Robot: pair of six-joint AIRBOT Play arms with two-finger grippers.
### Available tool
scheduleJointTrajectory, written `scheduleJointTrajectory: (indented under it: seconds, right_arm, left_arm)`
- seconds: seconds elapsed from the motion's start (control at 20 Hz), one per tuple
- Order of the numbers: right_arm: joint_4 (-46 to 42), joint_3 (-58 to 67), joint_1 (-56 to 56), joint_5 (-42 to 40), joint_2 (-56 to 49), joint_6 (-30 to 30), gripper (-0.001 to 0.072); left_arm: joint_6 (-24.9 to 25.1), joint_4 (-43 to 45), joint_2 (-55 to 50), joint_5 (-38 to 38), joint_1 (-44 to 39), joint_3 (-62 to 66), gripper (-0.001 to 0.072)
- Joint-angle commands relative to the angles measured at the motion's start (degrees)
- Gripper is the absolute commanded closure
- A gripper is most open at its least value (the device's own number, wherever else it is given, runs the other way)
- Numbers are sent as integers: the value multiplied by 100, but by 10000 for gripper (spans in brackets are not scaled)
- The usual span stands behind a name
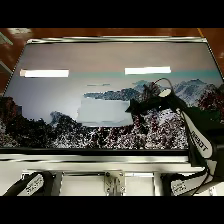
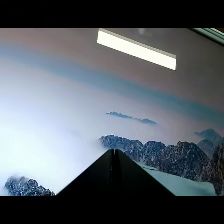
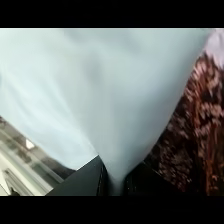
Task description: Fold the shirts.
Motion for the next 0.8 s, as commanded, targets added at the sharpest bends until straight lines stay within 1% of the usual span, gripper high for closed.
scheduleJointTrajectory:
  seconds: [0.0, 0.2, 0.35, 0.5, 0.6, 0.65, 0.75]
  right_arm:
    - [205, 608, -686, 575, 623, -286, 639]
    - [-358, 1447, -2190, 1698, 1609, 699, 639]
    - [-874, 1827, -3388, 2013, 2238, 1113, 639]
    - [-1309, 1978, -4393, 2020, 2612, 1274, 639]
    - [-1488, 1978, -4990, 2004, 2671, 1169, 639]
    - [-1644, 1978, -5259, 1980, 2671, 1145, 639]
    - [-2048, 1978, -5685, 1904, 2671, 1093, 639]
  left_arm:
    - [0, 4, -7, 13, 7, 2, 673]
    - [63, 4, -79, 7, 7, 2, 672]
    - [66, 0, -76, 0, -35, 2, 672]
    - [85, 0, -76, -81, -160, 2, 672]
    - [155, 0, -72, -221, -254, 2, 672]
    - [238, 0, -57, -332, -289, 2, 672]
    - [238, 0, -7, -544, -293, 2, 672]
